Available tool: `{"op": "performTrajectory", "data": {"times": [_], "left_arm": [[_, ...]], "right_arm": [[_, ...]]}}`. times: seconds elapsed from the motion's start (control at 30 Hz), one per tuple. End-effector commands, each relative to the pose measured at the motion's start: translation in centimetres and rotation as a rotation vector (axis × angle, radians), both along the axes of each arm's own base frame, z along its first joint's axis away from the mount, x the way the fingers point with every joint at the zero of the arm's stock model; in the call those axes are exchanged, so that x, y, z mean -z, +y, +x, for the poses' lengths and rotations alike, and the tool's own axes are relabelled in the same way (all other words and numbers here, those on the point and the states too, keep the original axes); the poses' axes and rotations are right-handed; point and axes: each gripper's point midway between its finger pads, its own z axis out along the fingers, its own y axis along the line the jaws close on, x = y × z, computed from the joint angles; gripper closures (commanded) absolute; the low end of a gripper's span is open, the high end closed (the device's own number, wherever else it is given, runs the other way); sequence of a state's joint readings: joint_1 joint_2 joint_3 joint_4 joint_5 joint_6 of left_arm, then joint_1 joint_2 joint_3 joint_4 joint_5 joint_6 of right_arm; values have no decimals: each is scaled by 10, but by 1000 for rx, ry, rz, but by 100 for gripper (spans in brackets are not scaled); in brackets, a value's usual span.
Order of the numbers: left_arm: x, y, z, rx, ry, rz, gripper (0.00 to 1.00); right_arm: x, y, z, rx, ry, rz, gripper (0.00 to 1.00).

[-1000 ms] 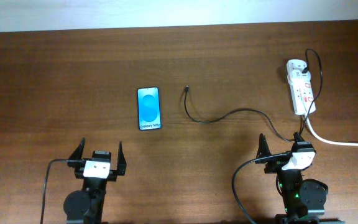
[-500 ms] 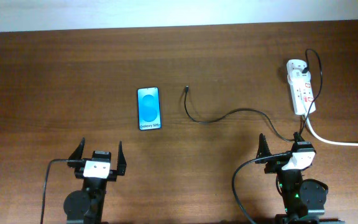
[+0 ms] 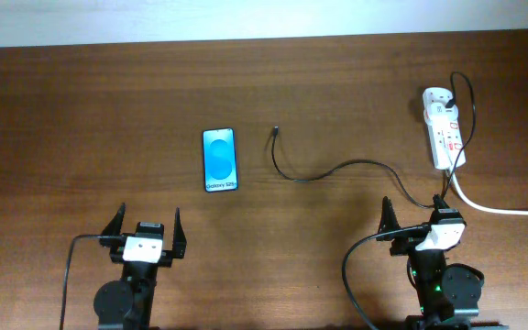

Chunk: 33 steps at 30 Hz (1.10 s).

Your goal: Plug charger to phone and switch on socket

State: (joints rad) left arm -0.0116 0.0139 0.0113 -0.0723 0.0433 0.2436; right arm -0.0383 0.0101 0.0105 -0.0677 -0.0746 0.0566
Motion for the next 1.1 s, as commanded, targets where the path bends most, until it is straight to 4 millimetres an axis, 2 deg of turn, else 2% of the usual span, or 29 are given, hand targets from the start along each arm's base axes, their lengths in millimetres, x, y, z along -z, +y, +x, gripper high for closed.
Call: {"op": "performTrajectory", "data": {"times": [0.0,0.07,0.13,0.23,0.37,0.47,0.5,0.6,0.7,0.87,0.93,1.0,1.07], "left_arm": [[1,3,0,-15,3,14,1],[-1,2,0,-10,-9,13,1],[-16,-17,-2,102,-69,7,1],[-31,-26,-4,152,-110,7,1],[-61,-34,-3,203,-100,-16,1],[-81,-47,11,280,-23,-28,1],[-86,-49,21,291,21,-35,1],[-93,-58,54,337,164,-62,1],[-95,-68,70,401,216,-83,1],[-81,-77,70,454,272,-105,1],[-87,-78,72,459,251,-115,1],[-90,-78,92,446,295,-177,1],[-86,-81,115,449,445,-227,1]], "right_arm": [[2,1,0,-1,4,7,2],[2,1,0,-1,4,7,2],[2,1,0,-1,4,7,2],[2,1,0,-1,4,7,2],[2,1,0,-1,4,7,2],[2,1,0,-1,4,7,2],[2,1,0,-1,4,7,2],[2,1,0,-1,4,7,2],[2,1,0,-1,4,7,2],[2,1,0,-1,4,7,2],[2,1,0,-1,4,7,1],[2,1,0,-1,4,7,2],[2,1,0,-1,4,7,2]]}}
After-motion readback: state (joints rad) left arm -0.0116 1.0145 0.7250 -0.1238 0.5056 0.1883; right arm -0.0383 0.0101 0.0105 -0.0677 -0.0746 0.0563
